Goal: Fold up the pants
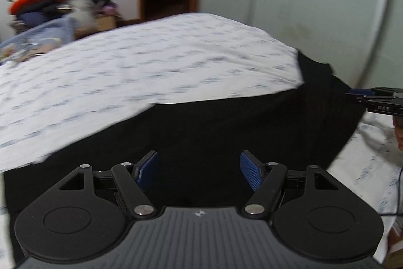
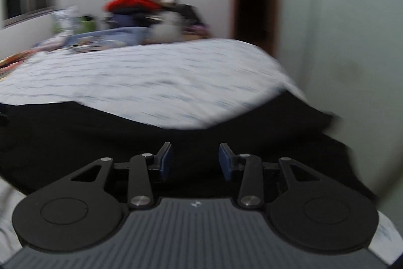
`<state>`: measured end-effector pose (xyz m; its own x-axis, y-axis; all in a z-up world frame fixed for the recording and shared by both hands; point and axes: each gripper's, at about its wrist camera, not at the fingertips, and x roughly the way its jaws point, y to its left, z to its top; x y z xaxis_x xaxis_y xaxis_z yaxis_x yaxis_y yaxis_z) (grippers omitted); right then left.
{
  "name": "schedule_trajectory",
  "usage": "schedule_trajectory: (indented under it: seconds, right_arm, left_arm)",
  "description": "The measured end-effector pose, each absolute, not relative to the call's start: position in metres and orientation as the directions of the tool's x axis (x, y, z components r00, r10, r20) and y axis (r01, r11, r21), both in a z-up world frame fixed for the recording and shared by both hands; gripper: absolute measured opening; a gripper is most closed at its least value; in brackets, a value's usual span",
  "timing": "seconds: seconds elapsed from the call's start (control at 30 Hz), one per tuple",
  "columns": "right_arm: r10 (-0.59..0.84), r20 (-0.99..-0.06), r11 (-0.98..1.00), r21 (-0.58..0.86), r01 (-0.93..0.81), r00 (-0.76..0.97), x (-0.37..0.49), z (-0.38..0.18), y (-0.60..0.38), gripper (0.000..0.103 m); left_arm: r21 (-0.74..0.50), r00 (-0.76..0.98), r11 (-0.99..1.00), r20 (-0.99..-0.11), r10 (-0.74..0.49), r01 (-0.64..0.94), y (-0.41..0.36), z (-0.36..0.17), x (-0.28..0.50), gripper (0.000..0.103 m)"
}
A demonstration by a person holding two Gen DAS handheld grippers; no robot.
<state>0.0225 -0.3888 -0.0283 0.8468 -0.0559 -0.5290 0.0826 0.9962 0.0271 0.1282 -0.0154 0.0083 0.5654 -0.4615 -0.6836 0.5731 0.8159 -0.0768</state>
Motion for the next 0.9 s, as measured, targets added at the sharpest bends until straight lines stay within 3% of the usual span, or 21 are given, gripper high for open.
schedule_trajectory:
  seconds: [0.17,0.23,0.3,0.33,0.53,0.83,0.87,0.9]
  right_arm:
    - [-0.13,-0.534,0.984,0.033,0.174,0.835,0.014,-0.036,-0.421,0.038]
    - [-0.129,-0.522,0.986,0.026,0.167,0.843,0.023,-0.033,-0.423,0.043]
    - [-0.113,-0.492,0.991,0.006,0.134,0.863,0.034,-0.027,-0.427,0.059]
    - [-0.117,-0.479,0.992,-0.013,0.126,0.87,0.046,-0.023,-0.428,0.06]
    - [-0.206,-0.474,0.977,-0.155,0.15,0.856,0.132,-0.016,-0.446,0.06]
    - [-0.243,-0.613,0.961,-0.044,0.274,0.751,0.234,-0.049,-0.502,0.059]
    - [-0.224,-0.625,0.961,-0.014,0.276,0.748,0.237,-0.054,-0.509,0.04]
    - [-0.188,-0.638,0.964,0.025,0.264,0.747,0.239,-0.056,-0.513,0.011]
  left_arm:
    - [-0.154,0.451,0.725,-0.691,-0.564,0.672,-0.091,-0.003,0.133,0.071]
    - [-0.168,0.428,0.706,-0.692,-0.582,0.688,-0.117,-0.009,0.133,0.071]
    - [-0.191,0.401,0.688,-0.692,-0.6,0.7,-0.137,-0.015,0.134,0.071]
    - [-0.206,0.39,0.682,-0.69,-0.609,0.701,-0.143,-0.017,0.134,0.071]
    - [-0.233,0.37,0.68,-0.695,-0.616,0.695,-0.174,-0.03,0.137,0.071]
    - [-0.196,0.378,0.675,-0.703,-0.602,0.712,-0.206,-0.046,0.146,0.071]
    - [-0.19,0.375,0.667,-0.701,-0.606,0.721,-0.209,-0.047,0.145,0.071]
    - [-0.191,0.371,0.657,-0.696,-0.614,0.729,-0.211,-0.047,0.145,0.071]
